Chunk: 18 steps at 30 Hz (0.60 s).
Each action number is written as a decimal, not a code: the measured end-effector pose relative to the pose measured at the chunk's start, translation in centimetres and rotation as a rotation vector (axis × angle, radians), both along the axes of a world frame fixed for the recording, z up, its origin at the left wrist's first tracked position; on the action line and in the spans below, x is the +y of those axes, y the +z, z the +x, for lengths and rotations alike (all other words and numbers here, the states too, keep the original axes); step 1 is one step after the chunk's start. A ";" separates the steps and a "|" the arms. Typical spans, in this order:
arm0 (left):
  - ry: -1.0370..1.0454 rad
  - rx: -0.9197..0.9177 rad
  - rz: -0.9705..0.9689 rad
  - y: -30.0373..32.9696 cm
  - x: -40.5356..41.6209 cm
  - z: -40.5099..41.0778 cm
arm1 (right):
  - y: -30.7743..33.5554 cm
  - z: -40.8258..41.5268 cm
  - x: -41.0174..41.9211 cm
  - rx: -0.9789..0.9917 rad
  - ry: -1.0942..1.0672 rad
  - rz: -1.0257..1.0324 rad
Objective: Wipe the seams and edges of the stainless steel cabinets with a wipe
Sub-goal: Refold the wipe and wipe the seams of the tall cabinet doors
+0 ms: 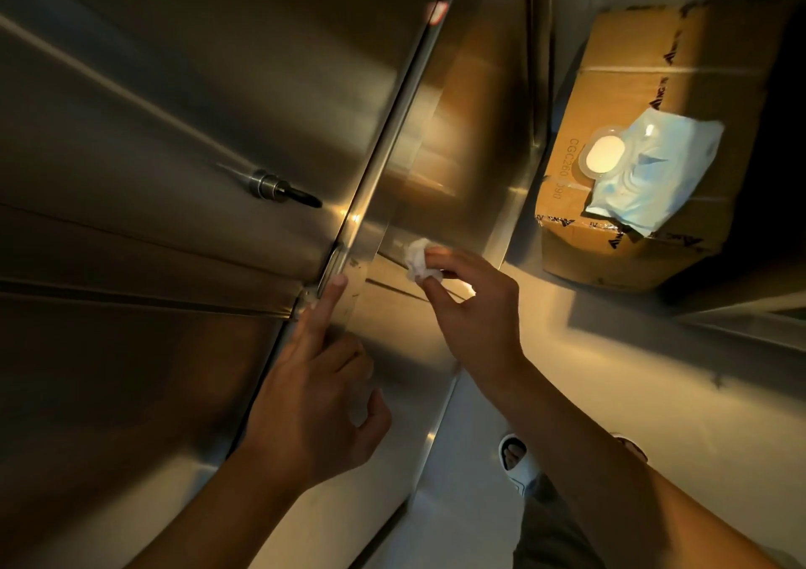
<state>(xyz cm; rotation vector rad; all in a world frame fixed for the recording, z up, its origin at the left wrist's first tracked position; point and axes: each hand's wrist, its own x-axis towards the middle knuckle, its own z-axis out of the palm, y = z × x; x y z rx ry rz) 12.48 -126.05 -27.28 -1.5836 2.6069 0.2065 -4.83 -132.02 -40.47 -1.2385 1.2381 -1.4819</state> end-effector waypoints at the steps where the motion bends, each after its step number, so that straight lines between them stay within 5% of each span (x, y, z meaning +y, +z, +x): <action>1: -0.001 0.001 0.002 0.0 0.0 0.0 | 0.1 -0.1 -0.1 0.003 0.001 0.005; 18: 0.004 0.082 -0.049 -0.2 0.2 0.2 | -3.1 3.9 -4.3 0.015 0.066 0.097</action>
